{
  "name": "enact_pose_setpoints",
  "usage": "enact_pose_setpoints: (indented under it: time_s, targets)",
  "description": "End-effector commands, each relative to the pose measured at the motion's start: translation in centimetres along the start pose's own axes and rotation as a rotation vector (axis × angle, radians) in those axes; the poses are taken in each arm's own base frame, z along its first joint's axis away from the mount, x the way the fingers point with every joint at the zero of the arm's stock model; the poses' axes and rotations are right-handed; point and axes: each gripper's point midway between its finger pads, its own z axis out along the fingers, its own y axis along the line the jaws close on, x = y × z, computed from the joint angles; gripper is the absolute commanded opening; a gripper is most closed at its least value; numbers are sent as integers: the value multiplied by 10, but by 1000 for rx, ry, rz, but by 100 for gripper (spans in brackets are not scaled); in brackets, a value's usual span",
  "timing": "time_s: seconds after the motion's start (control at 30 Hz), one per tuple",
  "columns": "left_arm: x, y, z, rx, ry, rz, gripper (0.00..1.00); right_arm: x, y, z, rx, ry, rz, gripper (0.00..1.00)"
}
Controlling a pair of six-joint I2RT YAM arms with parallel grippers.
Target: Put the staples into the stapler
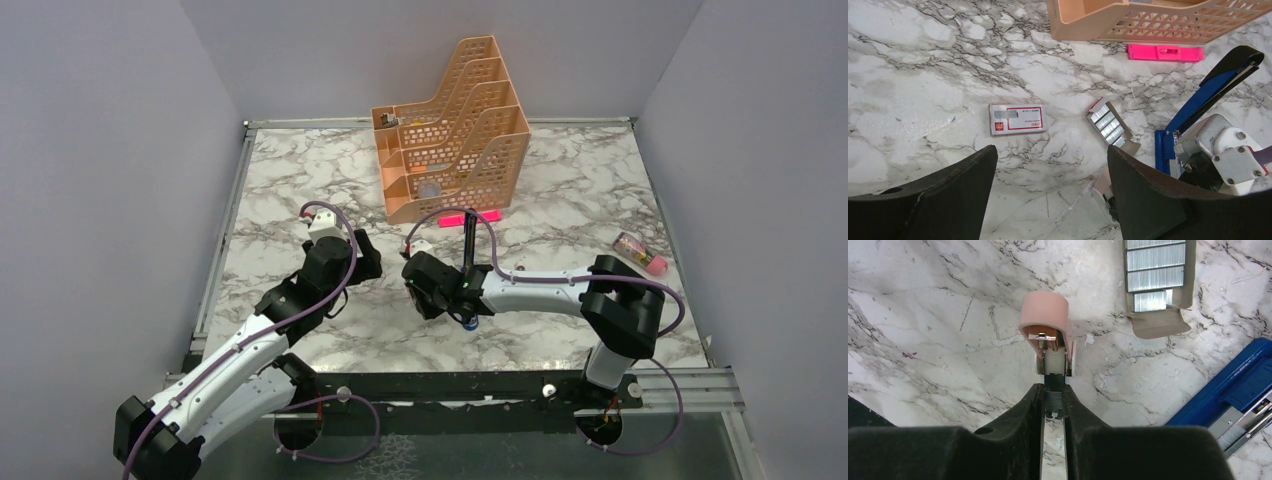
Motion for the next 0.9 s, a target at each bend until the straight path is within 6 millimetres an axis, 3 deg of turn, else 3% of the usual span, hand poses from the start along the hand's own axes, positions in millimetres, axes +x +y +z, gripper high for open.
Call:
enact_pose_setpoints:
  time_s: [0.0, 0.87]
  targets:
    - [-2, 0, 1, 3, -10, 5, 82, 2, -1, 6, 14, -4, -13, 21]
    - [-4, -1, 1, 3, -12, 7, 82, 6, -6, 9, 52, 14, -6, 26]
